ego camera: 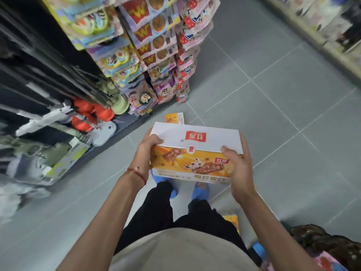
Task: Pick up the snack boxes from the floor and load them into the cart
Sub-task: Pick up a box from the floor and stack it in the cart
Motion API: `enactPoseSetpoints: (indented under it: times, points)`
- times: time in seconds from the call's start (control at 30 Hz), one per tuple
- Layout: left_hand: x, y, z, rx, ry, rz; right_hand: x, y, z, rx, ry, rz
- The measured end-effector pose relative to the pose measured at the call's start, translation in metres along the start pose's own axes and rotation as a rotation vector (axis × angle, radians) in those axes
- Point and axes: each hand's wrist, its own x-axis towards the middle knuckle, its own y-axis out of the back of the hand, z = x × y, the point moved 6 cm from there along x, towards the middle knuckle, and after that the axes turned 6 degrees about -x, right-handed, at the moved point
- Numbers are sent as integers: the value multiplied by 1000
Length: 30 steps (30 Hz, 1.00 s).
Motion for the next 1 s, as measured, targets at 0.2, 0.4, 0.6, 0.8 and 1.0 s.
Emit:
enactPoseSetpoints:
  times: [0.2,0.4,0.6,0.8,1.0]
  points:
    - [-54,96,-29,-266,-88,125,-35,-76,3,-183,36,-230]
    - [-110,222,-76,-506,-189,247,-99,-182,44,-324,34,-439]
    - [-170,363,-123,-682,-253,392,-188,-297,109,-417,14,-615]
    - [-233,483,-179,-842,-317,589,-271,-408,178,-554,16,-831]
    - [-272,577,-227,-983,-347,798,-338,-506,238,-676,-14,-1040]
